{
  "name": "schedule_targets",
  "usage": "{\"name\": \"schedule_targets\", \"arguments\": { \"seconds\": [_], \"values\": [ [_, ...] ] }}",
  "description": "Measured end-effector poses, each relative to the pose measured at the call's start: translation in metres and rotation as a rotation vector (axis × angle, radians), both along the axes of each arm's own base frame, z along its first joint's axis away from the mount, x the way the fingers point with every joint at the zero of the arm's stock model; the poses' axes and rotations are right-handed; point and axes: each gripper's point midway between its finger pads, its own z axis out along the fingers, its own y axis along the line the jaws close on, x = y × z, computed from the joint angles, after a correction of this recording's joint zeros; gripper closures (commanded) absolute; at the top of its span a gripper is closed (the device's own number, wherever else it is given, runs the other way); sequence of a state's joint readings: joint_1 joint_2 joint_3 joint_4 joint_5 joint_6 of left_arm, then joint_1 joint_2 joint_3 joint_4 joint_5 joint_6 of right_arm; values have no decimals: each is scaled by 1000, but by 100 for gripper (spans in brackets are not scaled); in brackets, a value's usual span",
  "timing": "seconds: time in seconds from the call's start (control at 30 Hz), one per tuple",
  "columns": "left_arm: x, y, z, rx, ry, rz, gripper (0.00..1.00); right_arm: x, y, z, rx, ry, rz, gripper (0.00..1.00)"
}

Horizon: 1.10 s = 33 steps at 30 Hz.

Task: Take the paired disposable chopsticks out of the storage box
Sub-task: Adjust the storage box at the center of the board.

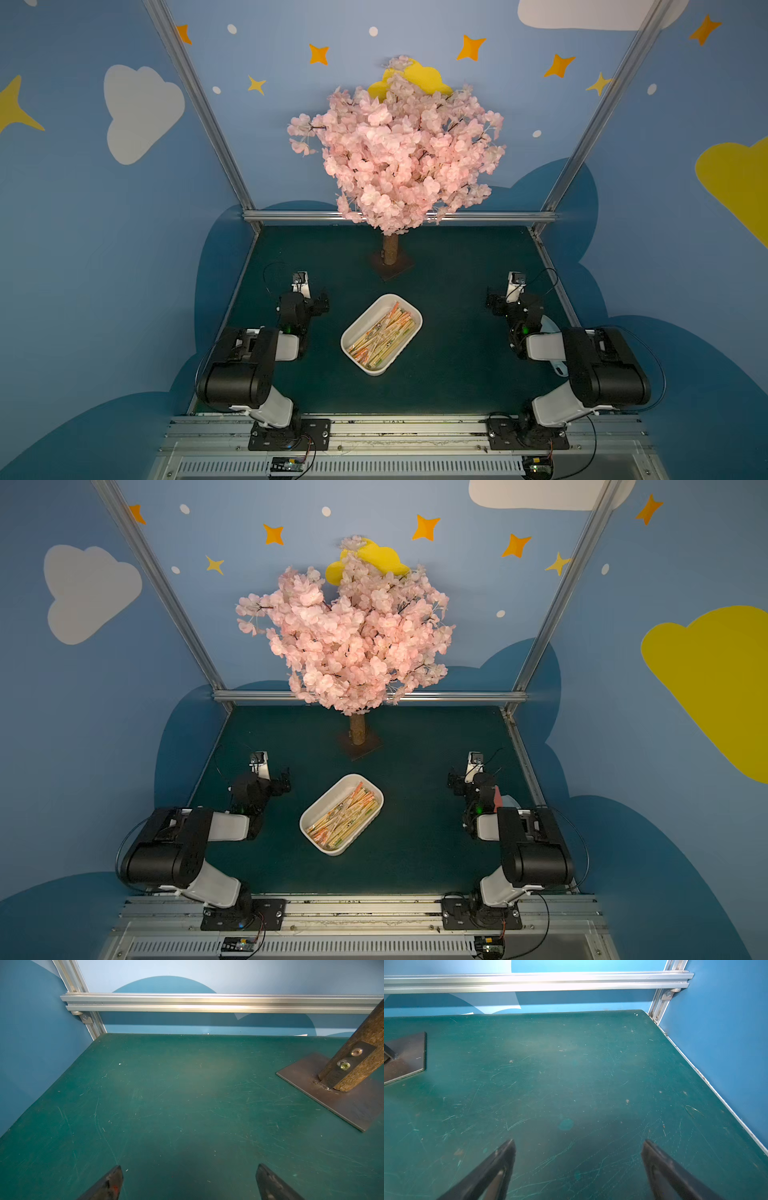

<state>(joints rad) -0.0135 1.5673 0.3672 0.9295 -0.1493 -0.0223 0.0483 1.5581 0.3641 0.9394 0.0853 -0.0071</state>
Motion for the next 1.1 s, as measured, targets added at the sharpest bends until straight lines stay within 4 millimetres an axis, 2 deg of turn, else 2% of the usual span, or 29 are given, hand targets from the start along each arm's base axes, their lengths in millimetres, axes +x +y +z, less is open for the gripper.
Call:
{"name": "schedule_targets", "arguments": {
  "seconds": [0.5,0.9,1.0,1.1],
  "values": [
    [0,6,0,-23,0,-4,0,0,0,0,5,0,2,2],
    [0,3,0,-30,0,-22,0,0,1,0,8,0,9,2],
    [-2,2,1,-32,4,-25,0,-5,3,8,2,-4,10,2],
    [-3,3,12,-32,10,-17,0,-12,2,40,3,-53,-7,2]
  ]
}}
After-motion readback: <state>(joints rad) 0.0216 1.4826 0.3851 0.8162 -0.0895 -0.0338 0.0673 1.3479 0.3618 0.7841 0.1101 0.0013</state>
